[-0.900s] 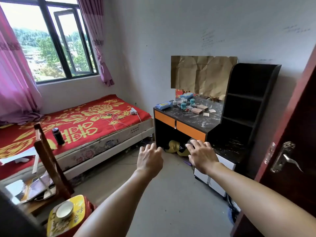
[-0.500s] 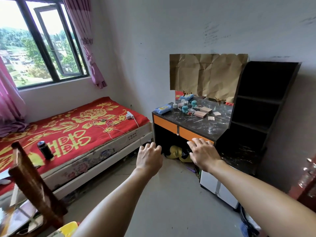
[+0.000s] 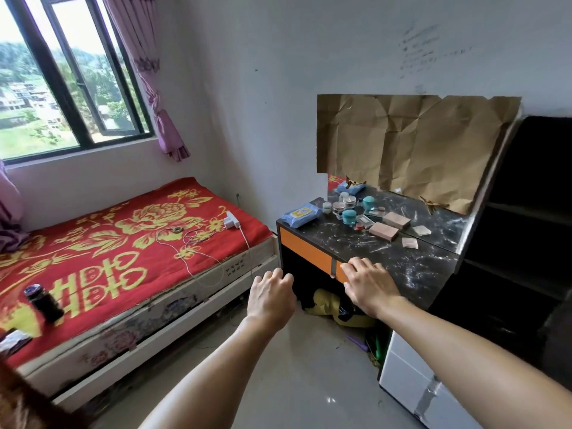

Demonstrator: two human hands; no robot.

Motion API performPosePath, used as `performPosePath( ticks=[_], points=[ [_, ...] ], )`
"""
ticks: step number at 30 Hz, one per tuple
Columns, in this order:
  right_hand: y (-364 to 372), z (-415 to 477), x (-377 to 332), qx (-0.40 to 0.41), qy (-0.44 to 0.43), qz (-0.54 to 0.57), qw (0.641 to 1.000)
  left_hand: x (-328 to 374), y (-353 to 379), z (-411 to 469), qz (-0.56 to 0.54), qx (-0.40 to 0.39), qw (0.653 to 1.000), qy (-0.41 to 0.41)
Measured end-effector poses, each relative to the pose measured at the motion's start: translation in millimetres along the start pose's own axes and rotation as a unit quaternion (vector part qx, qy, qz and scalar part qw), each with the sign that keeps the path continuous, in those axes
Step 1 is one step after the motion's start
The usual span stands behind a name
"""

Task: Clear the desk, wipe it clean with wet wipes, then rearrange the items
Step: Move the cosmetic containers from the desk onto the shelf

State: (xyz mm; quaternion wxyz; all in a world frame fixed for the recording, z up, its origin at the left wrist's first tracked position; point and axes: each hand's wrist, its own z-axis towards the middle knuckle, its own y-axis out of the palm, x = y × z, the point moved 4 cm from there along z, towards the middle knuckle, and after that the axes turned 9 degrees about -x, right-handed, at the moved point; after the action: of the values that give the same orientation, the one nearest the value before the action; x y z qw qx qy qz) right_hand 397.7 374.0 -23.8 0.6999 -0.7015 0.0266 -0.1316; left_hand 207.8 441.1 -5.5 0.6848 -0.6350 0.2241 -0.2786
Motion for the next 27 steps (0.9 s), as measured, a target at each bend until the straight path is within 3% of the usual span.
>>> performPosePath(
  ticks=[7, 19, 27],
  points=[
    [18, 123, 7, -0.024, -0.009, 0.003, 1.000, -58, 27, 107, -0.020, -0.014, 0.999, -0.022],
    [48, 336, 16, -0.051, 0.043, 0.043, 0.997, -165, 64, 326, -0.023, -0.053, 0.997, 0.042],
    [79, 437, 57, -0.083, 0.080, 0.065, 0.991, -182, 94, 449, -0.047, -0.078, 0.993, 0.078]
  ],
)
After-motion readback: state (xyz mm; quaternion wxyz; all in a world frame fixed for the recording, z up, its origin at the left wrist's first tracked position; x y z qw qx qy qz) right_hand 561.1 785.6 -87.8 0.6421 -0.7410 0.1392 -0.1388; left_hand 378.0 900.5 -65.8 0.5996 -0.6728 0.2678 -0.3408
